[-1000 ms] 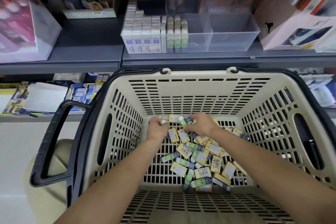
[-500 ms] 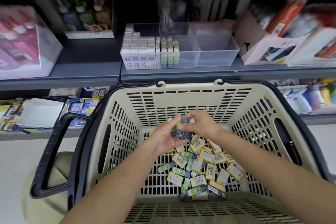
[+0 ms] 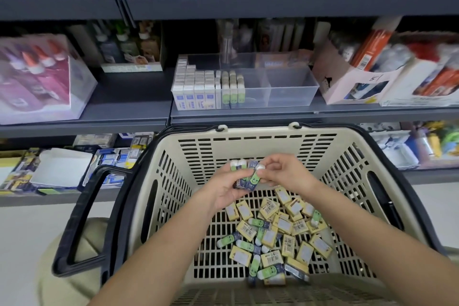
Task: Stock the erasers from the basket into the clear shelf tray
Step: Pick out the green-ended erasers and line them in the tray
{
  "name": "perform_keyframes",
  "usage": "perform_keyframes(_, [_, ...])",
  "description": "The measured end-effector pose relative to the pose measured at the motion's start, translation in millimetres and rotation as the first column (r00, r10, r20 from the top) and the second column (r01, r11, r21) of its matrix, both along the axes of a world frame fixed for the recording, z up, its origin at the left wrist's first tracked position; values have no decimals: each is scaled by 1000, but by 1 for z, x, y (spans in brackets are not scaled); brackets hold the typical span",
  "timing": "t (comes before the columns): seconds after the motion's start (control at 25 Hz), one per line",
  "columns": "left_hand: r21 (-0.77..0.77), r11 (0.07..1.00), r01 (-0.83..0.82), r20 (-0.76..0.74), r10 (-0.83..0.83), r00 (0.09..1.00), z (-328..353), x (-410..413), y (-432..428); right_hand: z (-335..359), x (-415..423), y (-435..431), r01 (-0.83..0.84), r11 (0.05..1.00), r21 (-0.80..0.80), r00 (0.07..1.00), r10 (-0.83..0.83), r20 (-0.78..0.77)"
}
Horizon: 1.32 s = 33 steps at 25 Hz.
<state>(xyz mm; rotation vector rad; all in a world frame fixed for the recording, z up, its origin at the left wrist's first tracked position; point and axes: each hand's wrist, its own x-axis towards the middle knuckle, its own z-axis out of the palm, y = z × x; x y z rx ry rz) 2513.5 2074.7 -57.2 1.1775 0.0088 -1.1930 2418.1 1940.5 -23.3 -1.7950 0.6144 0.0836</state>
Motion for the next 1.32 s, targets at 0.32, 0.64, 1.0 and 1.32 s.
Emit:
perform_keyframes(0.32, [-67,992,-109,455,128,881,67,47,-4,69,38,-26,50,997,53,962,-63,267])
perform_keyframes(0.64, [-88,962,-257,609,256,751,81,93,-18,106,125,-78,286,885,-367,916,-141,375])
perform_keyframes(1.0, [-96,975,-200,612,216,761,71,99,-20,103,184,-86,118,686,-718,978,47,206])
perform_keyframes(1.32, [-138,961,-237,531,274,802,75,101,-21,98,189,-83,-34,675,-737,994,99,45])
